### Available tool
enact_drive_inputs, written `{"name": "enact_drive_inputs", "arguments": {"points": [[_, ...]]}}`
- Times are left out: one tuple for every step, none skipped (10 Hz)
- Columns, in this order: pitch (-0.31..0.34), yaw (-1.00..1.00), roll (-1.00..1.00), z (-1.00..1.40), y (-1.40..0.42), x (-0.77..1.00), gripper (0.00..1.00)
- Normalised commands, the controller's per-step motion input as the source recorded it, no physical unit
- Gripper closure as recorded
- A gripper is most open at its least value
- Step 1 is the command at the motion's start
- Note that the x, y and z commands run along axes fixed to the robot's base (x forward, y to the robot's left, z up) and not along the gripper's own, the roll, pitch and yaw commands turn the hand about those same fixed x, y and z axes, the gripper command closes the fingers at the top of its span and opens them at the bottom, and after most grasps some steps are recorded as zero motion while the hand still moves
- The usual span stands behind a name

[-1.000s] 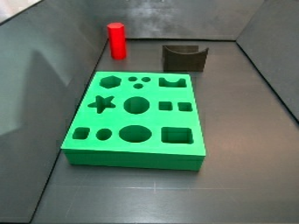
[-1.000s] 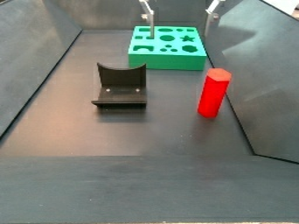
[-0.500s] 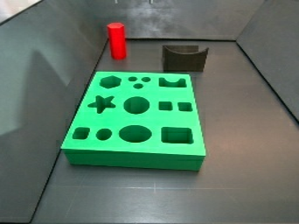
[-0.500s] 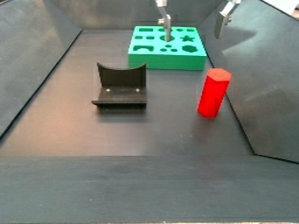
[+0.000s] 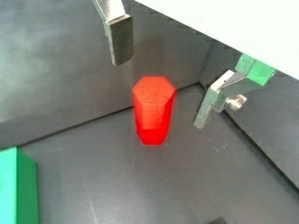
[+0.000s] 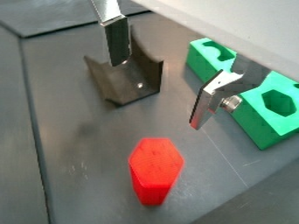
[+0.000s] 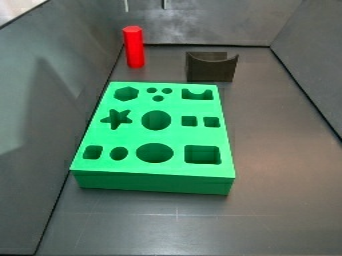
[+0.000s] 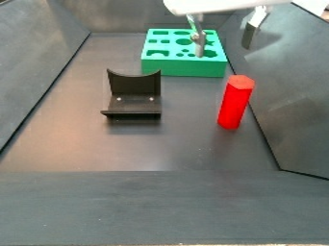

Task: Pick up the hexagon object. Move up. Move to above the board. Insert the hexagon object.
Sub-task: Pick up the hexagon object.

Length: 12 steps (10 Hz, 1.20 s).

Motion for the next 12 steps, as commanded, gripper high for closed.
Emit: {"name": "enact_drive_inputs", "arguments": {"points": [[-0.147, 0.68, -0.10, -0.33, 0.07, -0.22, 0.00], [-0.131, 0.64, -0.09, -0.29, 0.08, -0.18, 0.00], [-0.119, 0.60, -0.06, -0.25, 0.07, -0.19, 0.00], [0.000, 0.13, 0.00, 0.00, 0.00, 0.00, 0.00], [-0.009, 0.01, 0.00, -0.08, 0.00, -0.04, 0.00], [-0.071, 0.07, 0.00, -0.49, 0.00, -0.15, 0.00], [-0.067, 0.12, 0.00, -0.53, 0.00, -0.21, 0.00], [-0.044, 0.14, 0.00, -0.41, 0.03, -0.12, 0.00], [-0.059, 0.14, 0.00, -0.38, 0.07, -0.14, 0.00], [-0.097, 0.13, -0.03, -0.40, 0.10, -0.12, 0.00], [-0.107, 0.14, -0.07, -0.42, 0.14, -0.06, 0.00], [-0.129, 0.15, -0.10, -0.41, 0.16, -0.07, 0.00]]}}
